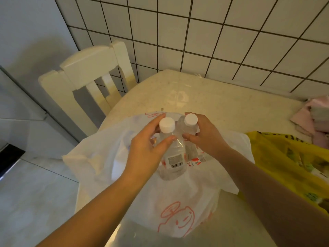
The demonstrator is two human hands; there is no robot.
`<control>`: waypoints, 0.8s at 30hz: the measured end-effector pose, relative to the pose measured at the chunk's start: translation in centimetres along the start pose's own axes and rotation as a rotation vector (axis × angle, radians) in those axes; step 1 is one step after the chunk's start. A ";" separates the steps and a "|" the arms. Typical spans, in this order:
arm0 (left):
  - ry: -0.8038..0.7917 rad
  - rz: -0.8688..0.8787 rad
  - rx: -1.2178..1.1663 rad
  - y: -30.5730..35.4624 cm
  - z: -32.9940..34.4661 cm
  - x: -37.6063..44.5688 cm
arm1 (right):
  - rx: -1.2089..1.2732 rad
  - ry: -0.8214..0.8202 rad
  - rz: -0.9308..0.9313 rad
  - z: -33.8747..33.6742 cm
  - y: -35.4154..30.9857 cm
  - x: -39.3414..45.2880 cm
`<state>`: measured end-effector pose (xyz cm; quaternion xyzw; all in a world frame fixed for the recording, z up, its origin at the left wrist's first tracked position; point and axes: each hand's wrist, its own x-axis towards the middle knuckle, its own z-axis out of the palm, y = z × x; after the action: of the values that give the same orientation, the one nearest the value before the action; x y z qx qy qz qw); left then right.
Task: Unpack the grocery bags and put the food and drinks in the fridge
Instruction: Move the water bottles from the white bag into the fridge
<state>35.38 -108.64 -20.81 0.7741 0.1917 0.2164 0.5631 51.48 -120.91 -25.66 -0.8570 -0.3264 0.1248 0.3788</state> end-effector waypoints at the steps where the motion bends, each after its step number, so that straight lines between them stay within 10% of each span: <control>1: 0.017 0.011 -0.008 0.1 -0.3 0.3 | 0.002 0.001 -0.004 -0.1 0.0 0.1; 24: -0.133 0.042 0.269 -2.2 1.8 2.0 | -0.143 0.152 -0.016 1.6 -0.1 0.7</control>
<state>37.94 -108.30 -23.10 0.8590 0.1651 0.1485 0.4613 51.24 -119.50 -26.67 -0.8861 -0.3118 0.0328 0.3414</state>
